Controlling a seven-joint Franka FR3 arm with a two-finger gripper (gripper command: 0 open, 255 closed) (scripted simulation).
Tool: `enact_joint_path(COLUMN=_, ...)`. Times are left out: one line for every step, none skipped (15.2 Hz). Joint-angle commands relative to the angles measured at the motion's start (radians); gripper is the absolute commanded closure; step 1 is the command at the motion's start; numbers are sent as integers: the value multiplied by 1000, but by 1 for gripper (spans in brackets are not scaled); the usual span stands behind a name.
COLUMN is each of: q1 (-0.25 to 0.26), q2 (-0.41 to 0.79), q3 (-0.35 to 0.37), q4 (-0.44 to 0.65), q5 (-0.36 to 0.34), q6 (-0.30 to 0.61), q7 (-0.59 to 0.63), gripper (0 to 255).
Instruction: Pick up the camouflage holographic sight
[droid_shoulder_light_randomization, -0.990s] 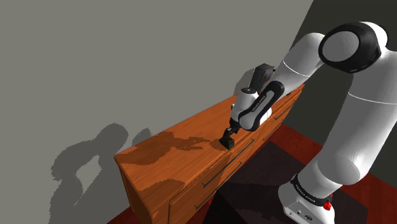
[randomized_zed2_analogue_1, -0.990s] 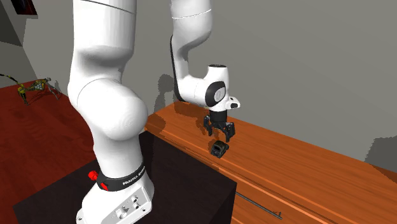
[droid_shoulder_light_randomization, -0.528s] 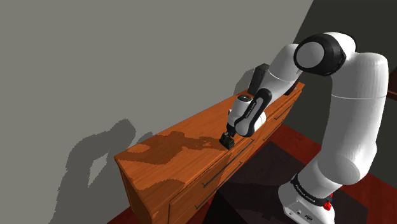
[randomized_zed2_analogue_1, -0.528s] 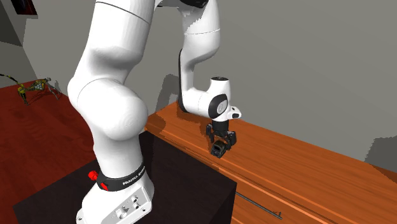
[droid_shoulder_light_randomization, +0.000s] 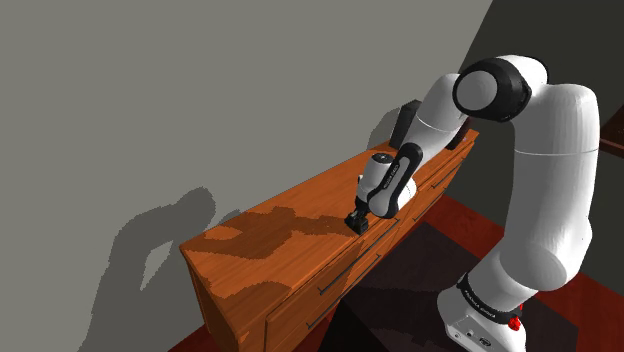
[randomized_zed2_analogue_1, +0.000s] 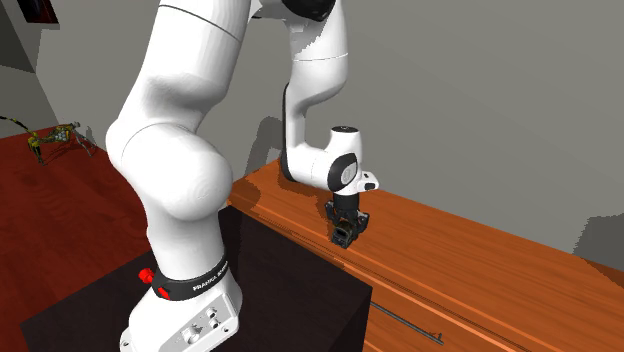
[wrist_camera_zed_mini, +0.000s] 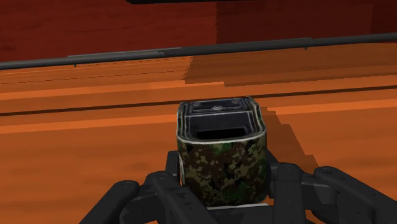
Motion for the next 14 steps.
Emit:
enact_joint_path(q1=0, q2=0, q3=0, q4=0, q5=0, q6=0, q7=0, gripper=255)
enact_joint_path(q1=0, q2=0, q3=0, q4=0, q5=0, q6=0, q7=0, gripper=255)
enact_joint_path(q1=0, q2=0, q3=0, q4=0, q5=0, q6=0, q7=0, gripper=255)
enact_joint_path(q1=0, q2=0, q3=0, q4=0, q5=0, q6=0, q7=0, gripper=255)
enact_joint_path(q1=0, q2=0, q3=0, q4=0, q5=0, q6=0, q7=0, gripper=255)
enact_joint_path(q1=1, q2=0, q3=0, q4=0, q5=0, q6=0, q7=0, gripper=255)
enact_joint_path(q1=-2, q2=-18, q3=2, q4=-7, q5=0, q6=-11, q7=-1, gripper=255)
enact_joint_path(q1=-5, q2=-36, q3=5, q4=-13, q5=0, q6=-23, q7=-3, gripper=255)
enact_joint_path(q1=-8, q2=-54, q3=7, q4=-19, q5=1, q6=-34, q7=-5, gripper=255)
enact_joint_path(q1=-11, q2=-72, q3=10, q4=-25, q5=1, q6=-46, q7=-7, gripper=255)
enact_joint_path(q1=-14, q2=-89, q3=13, q4=-31, q5=2, q6=-59, q7=-9, gripper=255)
enact_joint_path(q1=-17, q2=-107, q3=17, q4=-36, q5=3, q6=-71, q7=-11, gripper=255)
enact_joint_path(q1=-20, q2=-125, q3=20, q4=-42, q5=5, q6=-84, q7=-13, gripper=255)
enact_joint_path(q1=-24, q2=-143, q3=24, q4=-47, q5=7, q6=-97, q7=-16, gripper=255)
